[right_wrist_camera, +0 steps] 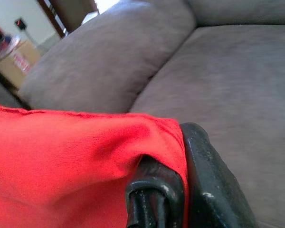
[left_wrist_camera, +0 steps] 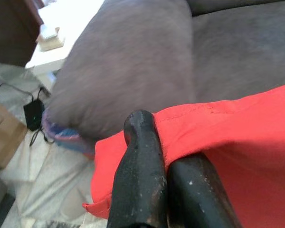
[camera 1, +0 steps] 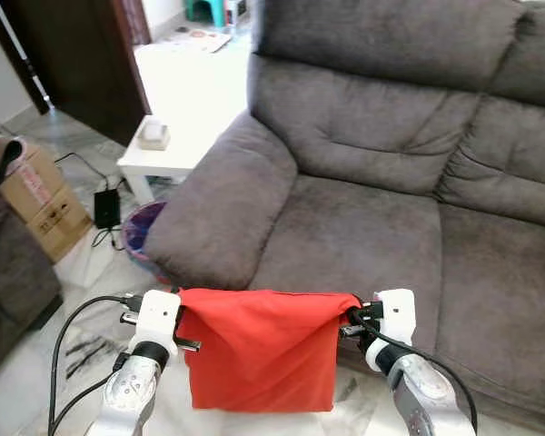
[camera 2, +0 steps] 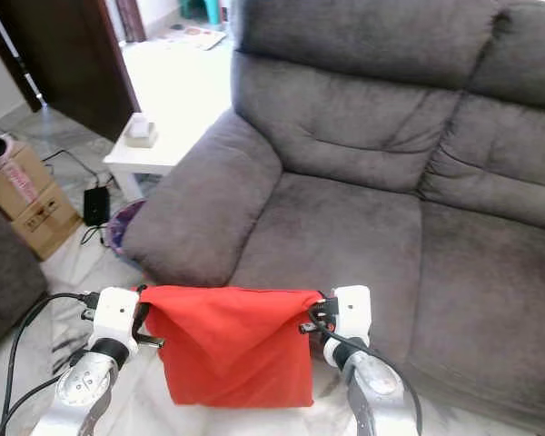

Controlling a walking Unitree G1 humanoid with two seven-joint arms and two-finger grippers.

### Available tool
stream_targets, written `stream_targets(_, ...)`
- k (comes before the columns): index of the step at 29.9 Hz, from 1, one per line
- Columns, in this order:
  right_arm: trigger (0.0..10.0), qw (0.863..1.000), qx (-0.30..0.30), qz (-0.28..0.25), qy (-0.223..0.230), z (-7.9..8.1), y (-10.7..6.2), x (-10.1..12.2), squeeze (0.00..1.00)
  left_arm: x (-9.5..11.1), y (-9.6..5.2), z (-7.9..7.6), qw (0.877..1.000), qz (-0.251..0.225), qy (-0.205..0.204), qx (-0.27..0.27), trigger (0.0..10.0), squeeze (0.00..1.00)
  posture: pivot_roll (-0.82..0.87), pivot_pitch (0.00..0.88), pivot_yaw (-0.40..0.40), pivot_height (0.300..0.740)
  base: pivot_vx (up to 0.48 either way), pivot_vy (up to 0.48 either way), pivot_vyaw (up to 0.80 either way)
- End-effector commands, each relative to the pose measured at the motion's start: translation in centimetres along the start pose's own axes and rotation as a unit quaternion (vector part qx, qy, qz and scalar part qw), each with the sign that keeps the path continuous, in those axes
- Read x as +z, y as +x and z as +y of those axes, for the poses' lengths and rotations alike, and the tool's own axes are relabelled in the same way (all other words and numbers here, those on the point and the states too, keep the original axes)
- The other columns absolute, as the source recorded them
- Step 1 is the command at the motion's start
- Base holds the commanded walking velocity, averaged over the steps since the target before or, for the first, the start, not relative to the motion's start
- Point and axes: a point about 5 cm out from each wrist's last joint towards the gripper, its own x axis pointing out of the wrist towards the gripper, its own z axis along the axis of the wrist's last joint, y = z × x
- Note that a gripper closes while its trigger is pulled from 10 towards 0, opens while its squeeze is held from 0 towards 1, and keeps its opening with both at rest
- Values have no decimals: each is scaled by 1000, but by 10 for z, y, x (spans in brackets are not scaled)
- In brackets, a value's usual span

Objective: Move the pillow to the sofa from floor

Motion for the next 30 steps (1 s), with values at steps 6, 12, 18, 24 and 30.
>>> stream_targets(6, 10000, 999, -22, -27, 0, -8, 0, 9, 0, 16, 2, -3, 999, -36, 2, -2, 10000, 0, 8, 146, 22, 740, 0, -480, -533)
stream_targets(12, 10000, 999, -35, -38, 8, -8, 2, 12, 0, 17, 1, -4, 999, -33, 2, -3, 10000, 0, 8, 156, 20, 740, 0, -480, 0)
stream_targets(18, 10000, 998, -41, -50, 13, -9, 4, 16, 0, 18, 1, -2, 999, -31, -1, 5, 10000, 0, 9, 163, 18, 740, 0, -475, 0)
stream_targets(24, 10000, 996, -58, -59, 13, -12, 6, 20, 0, 18, 1, -1, 1000, -30, 2, 2, 10000, 0, 11, 170, 20, 740, 0, -472, 0)
stream_targets(30, 10000, 996, -60, -66, 20, -11, 8, 22, 0, 20, 0, 2, 999, -31, 2, 6, 10000, 0, 15, 173, 21, 740, 0, -472, 0)
